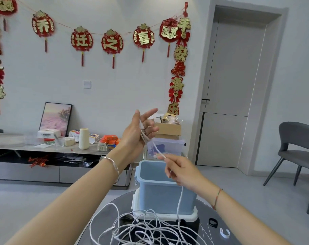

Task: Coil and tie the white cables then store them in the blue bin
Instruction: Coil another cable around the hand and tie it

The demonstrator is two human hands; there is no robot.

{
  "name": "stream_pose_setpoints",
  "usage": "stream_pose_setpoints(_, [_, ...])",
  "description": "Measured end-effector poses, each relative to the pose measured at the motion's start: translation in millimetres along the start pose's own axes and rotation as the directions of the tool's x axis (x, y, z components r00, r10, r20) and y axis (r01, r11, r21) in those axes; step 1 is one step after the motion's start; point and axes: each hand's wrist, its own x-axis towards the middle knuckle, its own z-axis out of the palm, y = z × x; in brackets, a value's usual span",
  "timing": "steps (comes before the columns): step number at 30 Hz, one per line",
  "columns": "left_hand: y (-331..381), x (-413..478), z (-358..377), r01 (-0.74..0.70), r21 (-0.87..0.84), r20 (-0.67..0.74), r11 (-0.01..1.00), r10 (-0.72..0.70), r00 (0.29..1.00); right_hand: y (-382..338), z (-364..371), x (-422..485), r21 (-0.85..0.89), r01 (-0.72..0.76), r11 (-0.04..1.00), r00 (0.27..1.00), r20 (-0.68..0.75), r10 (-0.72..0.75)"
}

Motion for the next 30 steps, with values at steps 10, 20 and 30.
stream_pose_setpoints(10, [-34.7,1.9,0.5,-0.038,0.616,-0.078,0.787,0.109,0.991,-20.7,4.7,-15.3,-0.457,0.206,0.865,0.978,0.111,-0.174])
stream_pose_setpoints(20, [-34.1,-22.0,-1.8,0.049,0.855,0.201,0.516,-0.418,0.886,-44.3,-38.9,-12.3,-0.21,0.23,0.95,0.913,-0.292,-0.286])
stream_pose_setpoints(30, [-20.3,-22.0,6.5,0.533,0.376,0.595,0.758,-0.638,0.488,-22.9,-30.0,14.2,0.073,0.182,0.98,0.916,-0.374,-0.143])
